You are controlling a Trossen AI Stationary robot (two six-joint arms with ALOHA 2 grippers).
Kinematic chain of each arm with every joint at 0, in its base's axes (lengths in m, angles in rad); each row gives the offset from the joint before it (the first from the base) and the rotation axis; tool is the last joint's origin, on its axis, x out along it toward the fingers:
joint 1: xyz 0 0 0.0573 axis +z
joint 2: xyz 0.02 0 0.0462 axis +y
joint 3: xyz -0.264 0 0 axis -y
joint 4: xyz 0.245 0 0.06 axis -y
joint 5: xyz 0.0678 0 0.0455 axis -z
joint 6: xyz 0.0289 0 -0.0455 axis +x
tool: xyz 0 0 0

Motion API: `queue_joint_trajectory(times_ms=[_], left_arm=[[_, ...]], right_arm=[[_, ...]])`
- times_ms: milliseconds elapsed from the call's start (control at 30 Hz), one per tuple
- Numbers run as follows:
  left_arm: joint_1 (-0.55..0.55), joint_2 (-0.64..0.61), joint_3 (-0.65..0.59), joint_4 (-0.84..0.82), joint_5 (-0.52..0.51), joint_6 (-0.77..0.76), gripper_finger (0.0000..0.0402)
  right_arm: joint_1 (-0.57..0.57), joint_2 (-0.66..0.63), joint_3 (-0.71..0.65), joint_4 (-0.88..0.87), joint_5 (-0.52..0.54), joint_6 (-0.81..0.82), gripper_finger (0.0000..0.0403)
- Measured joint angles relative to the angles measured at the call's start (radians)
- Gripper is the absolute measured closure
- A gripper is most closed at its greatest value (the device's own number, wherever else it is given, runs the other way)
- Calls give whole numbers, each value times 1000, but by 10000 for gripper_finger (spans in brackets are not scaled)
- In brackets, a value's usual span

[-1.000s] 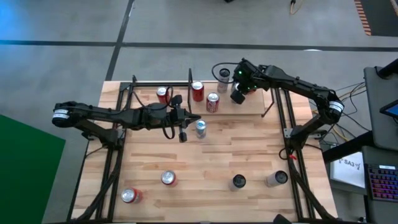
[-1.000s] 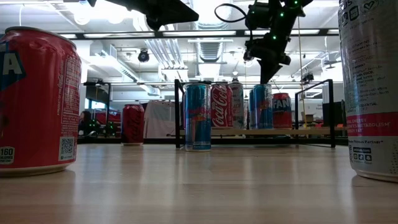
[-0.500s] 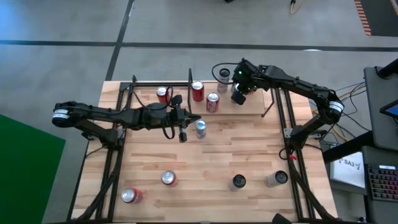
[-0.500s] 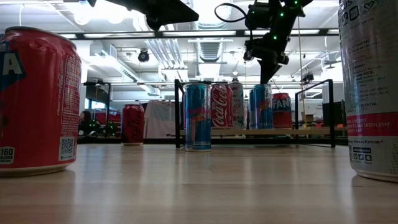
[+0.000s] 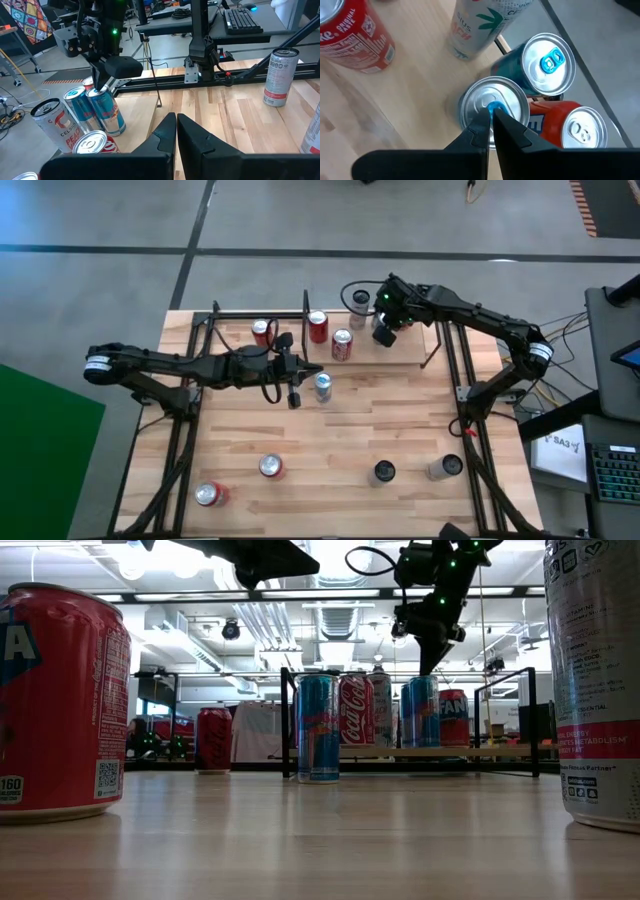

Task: Place canned beverage on shelf
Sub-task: Put the white and blue soda can on the shelf

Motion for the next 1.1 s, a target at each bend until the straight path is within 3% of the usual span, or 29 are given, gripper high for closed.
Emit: queue_joint_trajectory(times_ms=[400,833,1100], left_arm=[[0,0,0,0,0,0,402],[0,0,0,-3,0,0,402],[0,0,0,-3,0,0,402]], right_arm=[[0,-3,16,-4,-18,29,391],[-45,-23,76,-206,-15,89,391],[-63,-23,42,-161,-16,88,391]])
